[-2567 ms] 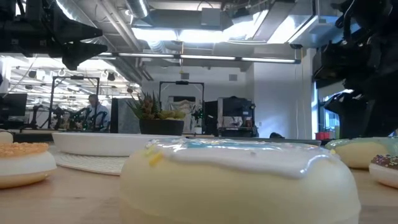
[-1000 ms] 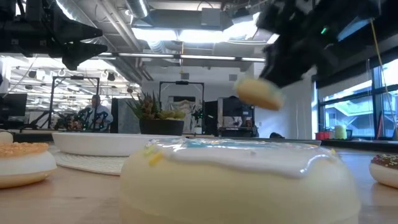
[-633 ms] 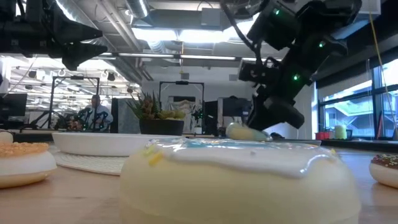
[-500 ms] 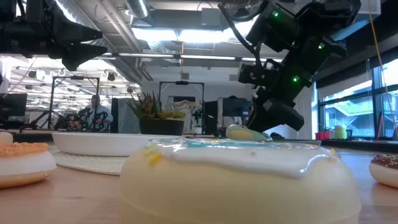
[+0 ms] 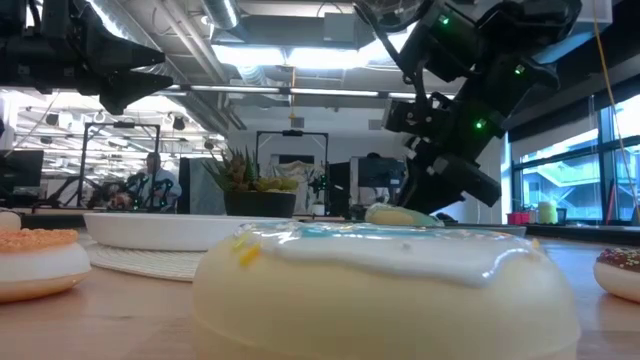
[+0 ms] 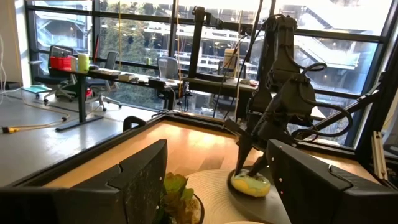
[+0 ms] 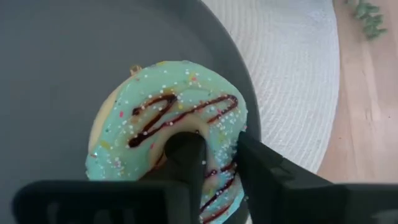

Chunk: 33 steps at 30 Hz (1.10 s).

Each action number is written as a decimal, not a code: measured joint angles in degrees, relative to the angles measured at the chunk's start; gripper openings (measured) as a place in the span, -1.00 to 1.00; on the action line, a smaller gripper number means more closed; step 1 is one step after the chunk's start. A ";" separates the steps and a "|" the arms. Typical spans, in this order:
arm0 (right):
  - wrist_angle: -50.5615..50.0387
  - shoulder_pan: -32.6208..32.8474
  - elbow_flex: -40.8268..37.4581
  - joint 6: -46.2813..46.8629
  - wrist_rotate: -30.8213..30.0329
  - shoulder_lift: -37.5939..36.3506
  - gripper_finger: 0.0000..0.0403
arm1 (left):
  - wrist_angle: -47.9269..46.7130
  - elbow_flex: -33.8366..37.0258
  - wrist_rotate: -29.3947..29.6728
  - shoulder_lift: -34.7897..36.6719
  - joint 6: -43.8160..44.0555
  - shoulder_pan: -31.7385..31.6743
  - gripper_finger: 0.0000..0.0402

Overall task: Pick & Place donuts
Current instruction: Put the large green donut on the gray plate

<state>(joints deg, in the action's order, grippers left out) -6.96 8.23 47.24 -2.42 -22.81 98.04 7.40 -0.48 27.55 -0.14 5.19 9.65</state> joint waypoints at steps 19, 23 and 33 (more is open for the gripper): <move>-1.88 -0.26 0.02 0.61 3.96 -5.60 -0.10 | 0.04 0.01 0.02 0.00 0.00 0.00 0.34; -1.85 -0.24 0.02 0.70 6.36 -5.18 -0.10 | 0.06 0.01 0.02 0.00 -0.01 0.00 0.34; -3.18 -0.44 0.02 2.20 8.85 -5.14 -0.10 | 0.07 -0.01 0.02 0.00 0.00 0.00 0.34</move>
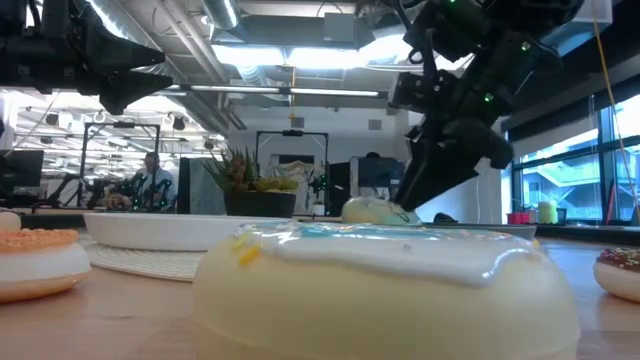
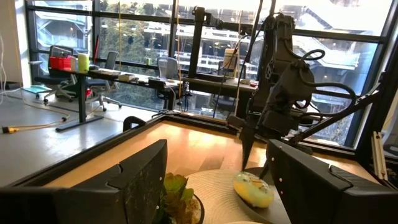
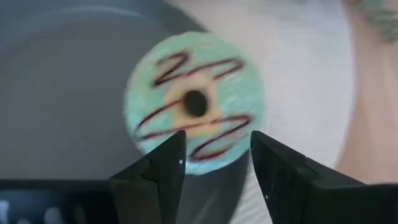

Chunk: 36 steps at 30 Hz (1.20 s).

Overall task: Pick & Place donuts
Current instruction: Put the large green donut on the gray plate

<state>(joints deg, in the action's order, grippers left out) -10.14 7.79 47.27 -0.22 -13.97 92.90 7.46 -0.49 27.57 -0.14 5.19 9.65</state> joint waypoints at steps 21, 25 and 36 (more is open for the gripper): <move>-1.62 1.78 0.04 -5.14 8.85 -5.95 -0.10 | -0.02 0.02 0.00 0.00 0.00 0.00 0.34; 2.46 3.07 0.02 -7.96 9.07 -2.37 -0.10 | -0.02 0.00 0.23 0.00 0.00 0.00 0.34; 5.38 4.92 0.00 -12.50 -2.48 3.30 -0.10 | -0.03 0.01 0.31 0.00 0.00 0.00 0.34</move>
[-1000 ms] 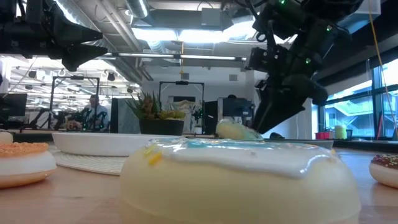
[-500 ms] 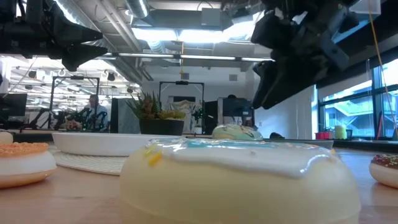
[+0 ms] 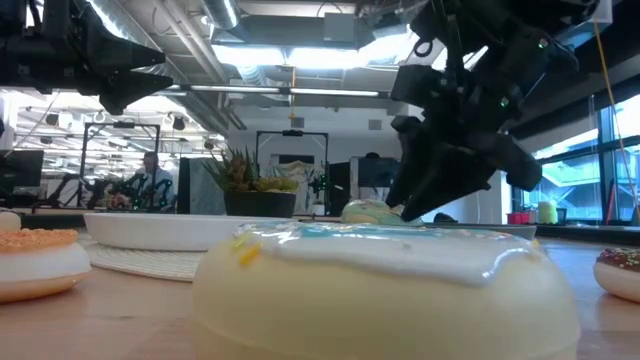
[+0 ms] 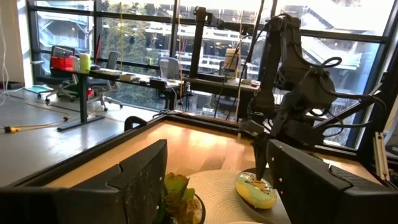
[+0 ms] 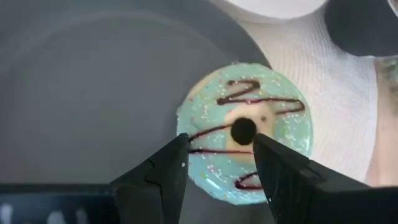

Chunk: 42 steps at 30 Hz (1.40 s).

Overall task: Pick & Place donuts
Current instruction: Put the large green donut on the gray plate

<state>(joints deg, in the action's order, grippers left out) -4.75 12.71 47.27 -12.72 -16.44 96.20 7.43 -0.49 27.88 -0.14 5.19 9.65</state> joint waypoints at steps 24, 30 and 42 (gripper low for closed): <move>-0.24 -0.02 0.00 0.09 1.00 1.75 -0.68 | -0.03 0.00 0.10 0.00 0.00 0.00 0.34; -0.39 -0.02 0.00 0.03 1.02 1.26 -0.77 | -0.03 0.02 0.10 0.00 0.00 0.00 0.34; -9.97 1.86 5.26 2.97 5.09 -0.17 -0.75 | -0.14 0.02 0.15 0.00 0.00 0.00 0.34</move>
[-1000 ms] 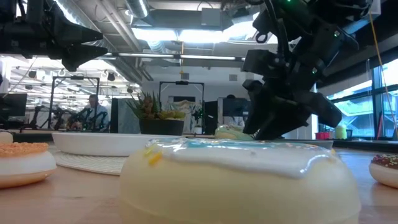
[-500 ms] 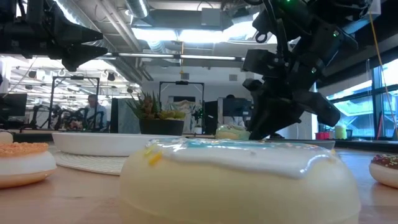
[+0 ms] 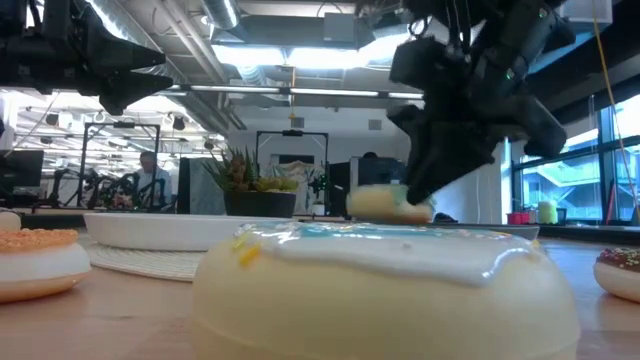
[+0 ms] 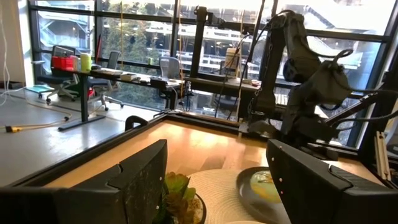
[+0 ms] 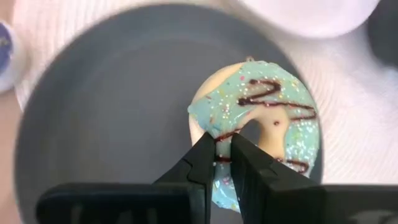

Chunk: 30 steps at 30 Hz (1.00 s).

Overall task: Pick & Place donuts
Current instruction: Put the large green donut on the gray plate

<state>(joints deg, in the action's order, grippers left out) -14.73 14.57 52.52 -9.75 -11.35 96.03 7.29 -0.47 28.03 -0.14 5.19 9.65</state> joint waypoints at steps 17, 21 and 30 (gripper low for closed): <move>0.75 -0.68 -1.15 3.48 -3.15 0.00 -0.77 | -0.28 -0.02 0.39 0.00 0.00 0.00 0.34; 0.75 -0.68 -1.15 3.56 -3.14 0.00 -0.77 | -0.28 0.00 0.39 0.00 0.01 0.00 0.34; 0.71 -0.92 -1.15 3.64 -3.15 0.00 -0.58 | -0.26 -0.01 0.39 0.00 0.02 0.01 0.34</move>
<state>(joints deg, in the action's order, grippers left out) -14.02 13.65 51.37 -6.11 -14.50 96.03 7.03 -0.48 28.42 -0.14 5.21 9.66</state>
